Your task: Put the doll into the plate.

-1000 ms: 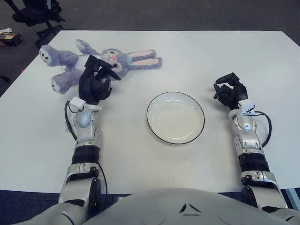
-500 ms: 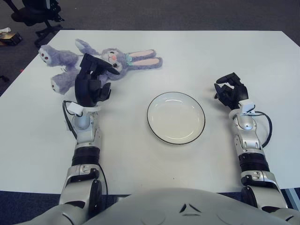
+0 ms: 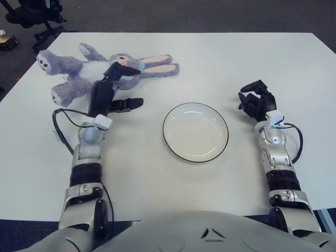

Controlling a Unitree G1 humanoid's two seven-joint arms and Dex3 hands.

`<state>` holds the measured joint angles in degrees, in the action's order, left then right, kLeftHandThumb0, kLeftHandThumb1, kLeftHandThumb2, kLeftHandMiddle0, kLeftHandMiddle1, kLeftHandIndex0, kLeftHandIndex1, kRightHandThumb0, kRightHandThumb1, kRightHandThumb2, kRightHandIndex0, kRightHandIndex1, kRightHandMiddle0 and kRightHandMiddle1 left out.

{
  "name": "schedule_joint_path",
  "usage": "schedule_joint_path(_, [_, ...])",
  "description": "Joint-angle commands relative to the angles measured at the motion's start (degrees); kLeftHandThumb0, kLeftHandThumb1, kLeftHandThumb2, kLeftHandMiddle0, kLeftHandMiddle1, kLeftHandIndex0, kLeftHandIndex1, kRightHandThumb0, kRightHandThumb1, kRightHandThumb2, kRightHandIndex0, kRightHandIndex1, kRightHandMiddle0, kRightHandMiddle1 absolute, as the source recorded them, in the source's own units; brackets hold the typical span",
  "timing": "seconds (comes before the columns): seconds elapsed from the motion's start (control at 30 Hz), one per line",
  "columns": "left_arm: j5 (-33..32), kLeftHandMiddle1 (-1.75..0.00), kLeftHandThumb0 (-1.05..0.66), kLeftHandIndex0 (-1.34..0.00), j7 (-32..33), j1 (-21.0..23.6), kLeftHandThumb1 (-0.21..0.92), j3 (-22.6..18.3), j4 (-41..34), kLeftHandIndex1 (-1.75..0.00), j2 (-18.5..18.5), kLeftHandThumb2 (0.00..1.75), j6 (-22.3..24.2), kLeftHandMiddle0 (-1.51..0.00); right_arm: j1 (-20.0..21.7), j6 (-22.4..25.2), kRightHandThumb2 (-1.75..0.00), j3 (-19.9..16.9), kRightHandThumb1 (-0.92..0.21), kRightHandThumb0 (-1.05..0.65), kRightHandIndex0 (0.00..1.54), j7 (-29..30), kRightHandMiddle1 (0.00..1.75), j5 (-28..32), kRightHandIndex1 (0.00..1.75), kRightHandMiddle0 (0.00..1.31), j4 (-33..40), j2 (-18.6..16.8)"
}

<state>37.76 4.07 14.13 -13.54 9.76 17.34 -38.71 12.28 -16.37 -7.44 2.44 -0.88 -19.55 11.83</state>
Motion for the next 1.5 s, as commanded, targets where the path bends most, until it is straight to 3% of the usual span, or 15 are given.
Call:
schedule_joint_path(0.0, [3.22, -0.01, -0.62, -0.32, 1.83, 0.57, 0.92, 2.18, -1.92, -0.11, 2.09, 0.18, 4.18, -0.34, -2.56, 1.32, -0.33, 0.23, -0.92, -0.35, 0.79, -0.21, 1.53, 0.0, 1.57, 0.4, -2.73, -1.13])
schedule_joint_path(0.43, [4.09, 0.0, -0.68, -0.27, 6.69, 2.24, 0.92, 7.9, -1.23, -0.06, 5.84, 0.21, 9.92, -0.27, -2.5, 1.31, -0.33, 0.28, -0.92, -0.35, 0.79, -0.2, 1.53, -0.05, 1.56, 0.4, -2.87, -1.09])
schedule_joint_path(0.6, [8.98, 0.0, -0.73, -0.25, 6.84, 9.27, 0.92, 10.78, -0.54, -0.04, 7.67, 0.22, 16.26, -0.23, -2.85, 1.54, -0.32, 0.29, -0.92, -0.35, 0.79, -0.22, 1.53, -0.04, 1.56, 0.4, -2.48, -1.13])
schedule_joint_path(0.87, [8.72, 0.0, -0.76, -0.24, 8.13, 10.11, 0.92, 13.19, -0.52, -0.03, 9.32, 0.24, 18.82, -0.21, -2.9, 1.6, -0.32, 0.29, -0.92, -0.35, 0.8, -0.21, 1.53, -0.05, 1.55, 0.41, -2.42, -1.14])
schedule_joint_path(0.97, [15.75, 0.0, -0.81, -0.22, 7.48, 15.33, 0.92, 16.07, 0.28, -0.02, 11.57, 0.23, 24.29, -0.13, -3.14, 1.82, -0.32, 0.42, -0.92, -0.35, 0.8, -0.12, 1.53, -0.19, 1.55, 0.41, -2.09, -1.21])
schedule_joint_path(1.03, [17.23, 0.0, -0.84, -0.22, 6.72, 16.29, 0.92, 17.19, 0.12, -0.02, 12.23, 0.22, 26.18, -0.08, -3.16, 1.91, -0.32, 0.45, -0.92, -0.35, 0.8, -0.1, 1.52, -0.21, 1.55, 0.41, -2.04, -1.21])
schedule_joint_path(1.3, [17.75, 0.0, -0.8, -0.17, 4.6, 17.8, 0.87, 20.23, 0.07, 0.0, 13.7, 0.04, 29.76, 0.0, -3.17, 2.07, -0.32, 0.47, -0.92, -0.35, 0.8, -0.07, 1.52, -0.22, 1.54, 0.41, -1.95, -1.17])
schedule_joint_path(1.47, [17.95, 0.0, -0.76, -0.16, 0.18, 23.18, 0.83, 23.72, 5.25, 0.0, 12.44, 0.01, 33.52, 0.0, -2.96, 1.95, -0.32, 0.57, -0.92, -0.35, 0.8, 0.08, 1.52, -0.41, 1.54, 0.41, -2.51, -1.22])
